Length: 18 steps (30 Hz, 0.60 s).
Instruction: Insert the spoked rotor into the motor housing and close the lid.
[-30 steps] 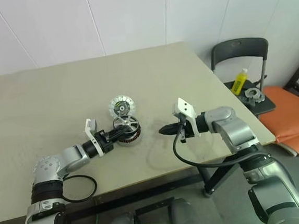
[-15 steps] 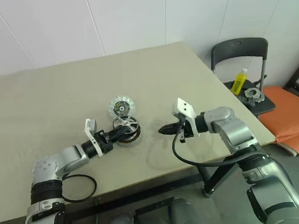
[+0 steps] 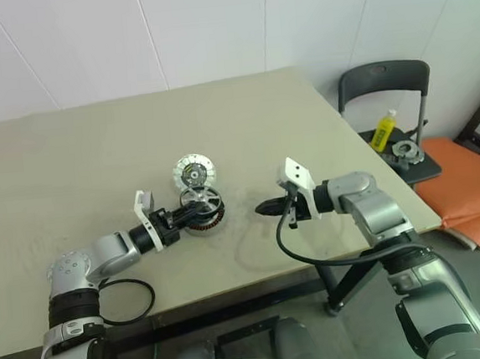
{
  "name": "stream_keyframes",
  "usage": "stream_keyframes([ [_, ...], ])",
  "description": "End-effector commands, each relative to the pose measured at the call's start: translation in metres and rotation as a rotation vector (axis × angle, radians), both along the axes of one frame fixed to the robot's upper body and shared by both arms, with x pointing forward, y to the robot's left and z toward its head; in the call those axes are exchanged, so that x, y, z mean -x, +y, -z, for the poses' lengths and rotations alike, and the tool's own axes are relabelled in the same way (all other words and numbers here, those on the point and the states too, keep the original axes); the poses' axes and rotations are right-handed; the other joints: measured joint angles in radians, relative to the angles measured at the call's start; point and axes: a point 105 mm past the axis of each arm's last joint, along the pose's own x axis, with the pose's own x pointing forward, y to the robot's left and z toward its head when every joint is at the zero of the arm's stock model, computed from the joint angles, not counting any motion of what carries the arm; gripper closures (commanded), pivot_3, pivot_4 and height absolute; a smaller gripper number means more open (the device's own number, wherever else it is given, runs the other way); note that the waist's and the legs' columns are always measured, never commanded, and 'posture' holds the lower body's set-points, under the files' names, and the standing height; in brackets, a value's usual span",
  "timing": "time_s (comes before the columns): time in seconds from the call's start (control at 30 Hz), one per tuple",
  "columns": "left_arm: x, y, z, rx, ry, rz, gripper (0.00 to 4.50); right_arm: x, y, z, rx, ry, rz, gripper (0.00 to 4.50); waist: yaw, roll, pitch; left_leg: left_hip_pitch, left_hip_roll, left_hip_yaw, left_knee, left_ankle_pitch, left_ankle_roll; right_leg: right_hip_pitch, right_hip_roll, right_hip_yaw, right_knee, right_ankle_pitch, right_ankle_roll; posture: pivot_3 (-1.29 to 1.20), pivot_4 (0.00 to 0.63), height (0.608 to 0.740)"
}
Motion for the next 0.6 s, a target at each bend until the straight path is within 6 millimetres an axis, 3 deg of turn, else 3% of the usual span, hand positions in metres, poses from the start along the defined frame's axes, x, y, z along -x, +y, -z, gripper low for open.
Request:
stream_keyframes([
  [0.03, 0.0045, 0.0094, 0.0028, 0.008, 0.018, -0.021, 4.06, -0.0038, 0.0020, -0.0102, -0.010, -0.046, -0.010, 4.50, 0.000, 0.000, 0.000, 0.000, 0.000, 0.000, 0.000, 0.000, 0.000, 0.000, 0.000, 0.000, 0.000, 0.000, 0.000, 0.00, 0.000, 0.740],
  [0.6, 0.0092, 0.0088, 0.0014, 0.010, 0.028, -0.038, 4.06, -0.0051, 0.0010, -0.0069, 0.004, -0.048, -0.005, 4.50, -0.003, 0.000, 0.000, 0.000, 0.000, 0.000, 0.000, 0.000, 0.000, 0.000, 0.000, 0.000, 0.000, 0.000, 0.000, 0.00, 0.000, 0.740],
])
